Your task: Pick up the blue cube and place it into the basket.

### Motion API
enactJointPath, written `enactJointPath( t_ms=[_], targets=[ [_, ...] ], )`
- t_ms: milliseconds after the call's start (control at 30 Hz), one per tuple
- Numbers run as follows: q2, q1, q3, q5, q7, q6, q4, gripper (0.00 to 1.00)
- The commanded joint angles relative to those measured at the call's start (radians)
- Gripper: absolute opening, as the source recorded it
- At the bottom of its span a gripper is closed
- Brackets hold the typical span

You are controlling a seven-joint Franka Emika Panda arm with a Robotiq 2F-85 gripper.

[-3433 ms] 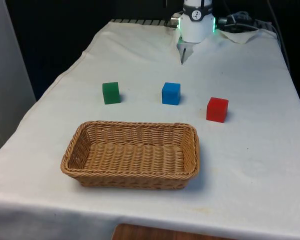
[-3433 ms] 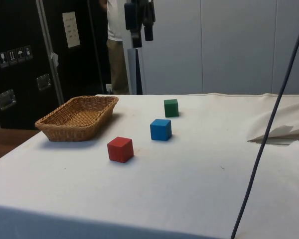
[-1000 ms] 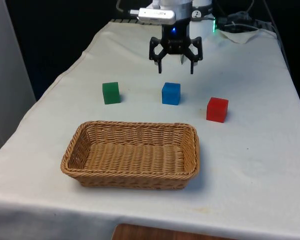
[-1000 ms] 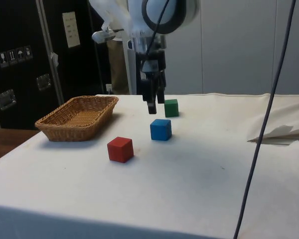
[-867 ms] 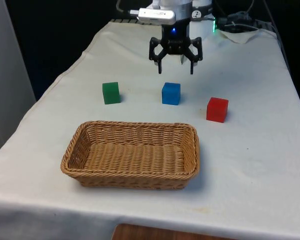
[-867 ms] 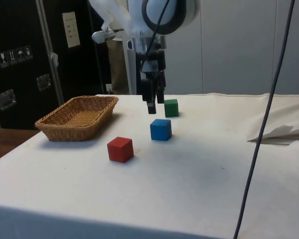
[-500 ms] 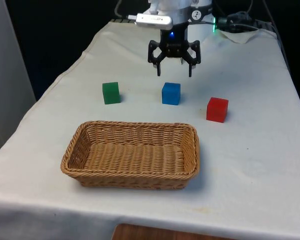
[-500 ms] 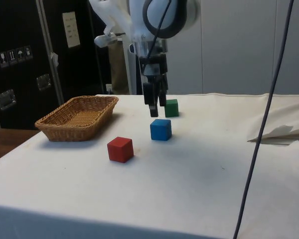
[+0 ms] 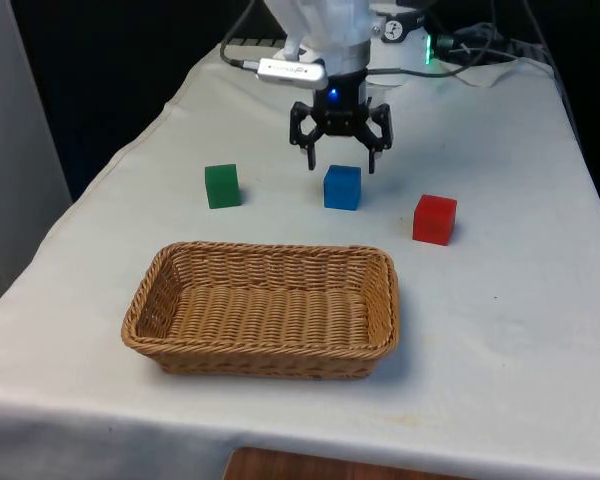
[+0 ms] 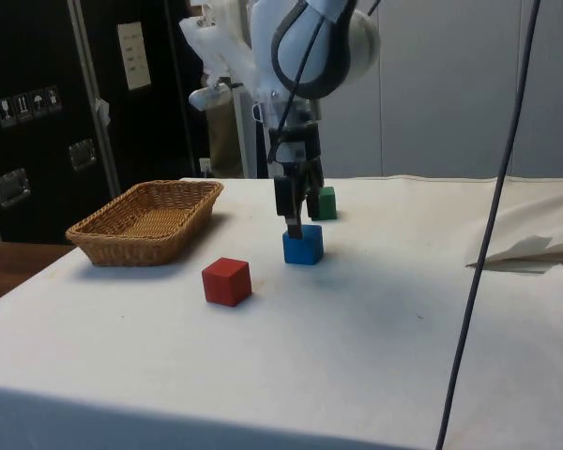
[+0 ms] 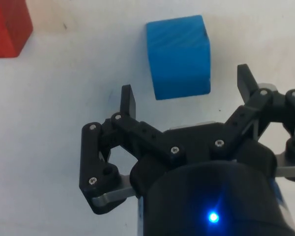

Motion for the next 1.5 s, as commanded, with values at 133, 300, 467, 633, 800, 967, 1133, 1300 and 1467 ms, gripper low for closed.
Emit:
enactJointPath(
  t_ms=[133,300,467,633,800,967,1133,1300,1467],
  targets=[
    [0.019,-0.006,0.007,0.021,-0.008,0.014,0.005,1.0],
    [0.02,-0.003,0.003,0.013,-0.004,0.011,0.007,1.0],
    [0.033,-0.004,0.002,0.011,-0.004,0.01,0.02,1.0],
    [0.051,-0.006,0.002,0.014,-0.006,0.011,0.039,1.0],
    [0.075,-0.002,-0.002,0.006,0.0,0.01,0.058,1.0],
    [0.102,-0.007,0.002,0.014,-0.007,0.033,0.068,1.0],
    [0.108,-0.008,-0.001,0.012,-0.008,0.033,0.069,1.0],
    [0.11,-0.006,-0.007,0.01,-0.006,0.03,0.07,0.97],
    [0.11,-0.006,-0.008,0.009,-0.006,0.029,0.07,0.57]
  ],
)
